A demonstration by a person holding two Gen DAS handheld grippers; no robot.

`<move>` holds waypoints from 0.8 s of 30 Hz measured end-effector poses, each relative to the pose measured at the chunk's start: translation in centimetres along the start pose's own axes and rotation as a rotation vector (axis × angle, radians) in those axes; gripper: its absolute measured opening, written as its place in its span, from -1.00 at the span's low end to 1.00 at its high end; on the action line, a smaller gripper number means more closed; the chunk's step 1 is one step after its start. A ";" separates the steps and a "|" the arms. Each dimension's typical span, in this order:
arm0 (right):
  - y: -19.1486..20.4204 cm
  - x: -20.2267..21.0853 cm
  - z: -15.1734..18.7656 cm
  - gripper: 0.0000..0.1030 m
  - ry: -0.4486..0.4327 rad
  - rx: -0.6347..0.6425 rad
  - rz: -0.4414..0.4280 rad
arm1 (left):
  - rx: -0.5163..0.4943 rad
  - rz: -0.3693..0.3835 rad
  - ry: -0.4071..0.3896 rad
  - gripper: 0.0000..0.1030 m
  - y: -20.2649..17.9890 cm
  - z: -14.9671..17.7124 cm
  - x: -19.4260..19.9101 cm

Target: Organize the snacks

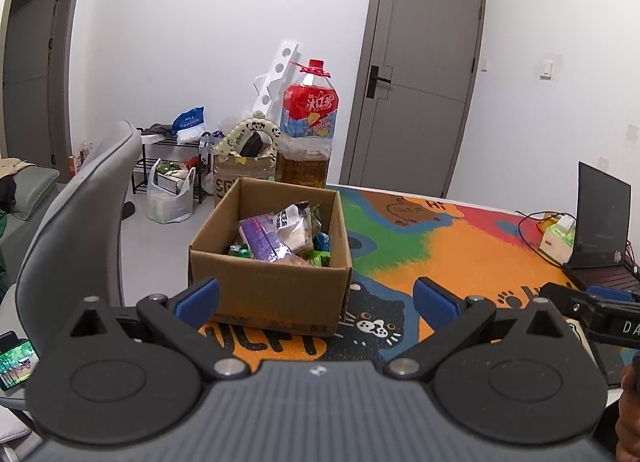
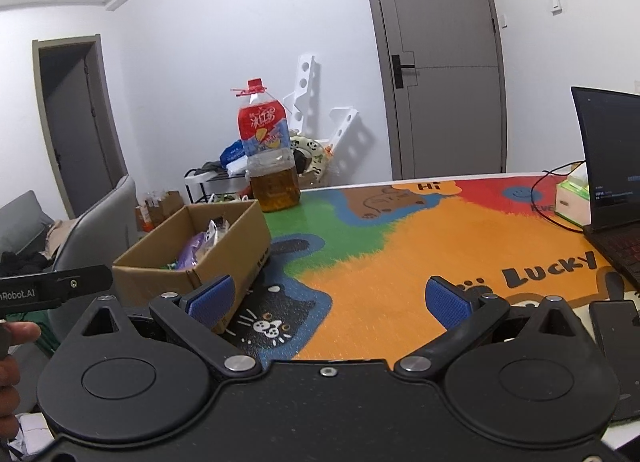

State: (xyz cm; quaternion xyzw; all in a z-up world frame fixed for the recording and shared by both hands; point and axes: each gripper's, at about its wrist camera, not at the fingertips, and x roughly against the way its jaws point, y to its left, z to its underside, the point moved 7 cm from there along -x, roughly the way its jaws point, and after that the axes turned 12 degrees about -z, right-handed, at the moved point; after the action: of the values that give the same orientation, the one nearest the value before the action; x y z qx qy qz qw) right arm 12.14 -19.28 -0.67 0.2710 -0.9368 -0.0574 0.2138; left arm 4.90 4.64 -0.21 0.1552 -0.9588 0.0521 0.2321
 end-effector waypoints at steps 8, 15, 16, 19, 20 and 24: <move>-0.2 -0.1 0.3 1.00 0.004 -0.008 0.010 | -0.010 -0.005 0.010 0.99 0.1 0.0 -0.1; -0.1 -0.1 0.2 1.00 0.008 -0.006 0.008 | -0.010 -0.010 0.017 0.99 0.2 0.1 -0.3; -0.1 -0.1 0.3 1.00 0.008 -0.007 0.008 | -0.011 -0.010 0.018 0.99 0.2 0.1 -0.3; -0.1 -0.1 0.3 1.00 0.011 -0.004 0.008 | -0.013 -0.007 0.022 0.99 0.1 0.2 -0.3; -0.1 -0.1 0.3 1.00 0.013 -0.002 0.007 | -0.014 -0.006 0.022 0.99 0.0 0.2 -0.3; 0.0 -0.1 0.3 1.00 0.014 -0.001 0.008 | -0.017 -0.006 0.023 0.99 -0.2 0.3 -0.3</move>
State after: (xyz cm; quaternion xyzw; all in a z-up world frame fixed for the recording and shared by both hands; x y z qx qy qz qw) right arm 12.10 -19.27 -0.96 0.2677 -0.9363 -0.0552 0.2208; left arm 5.12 4.53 -0.61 0.1555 -0.9560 0.0451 0.2448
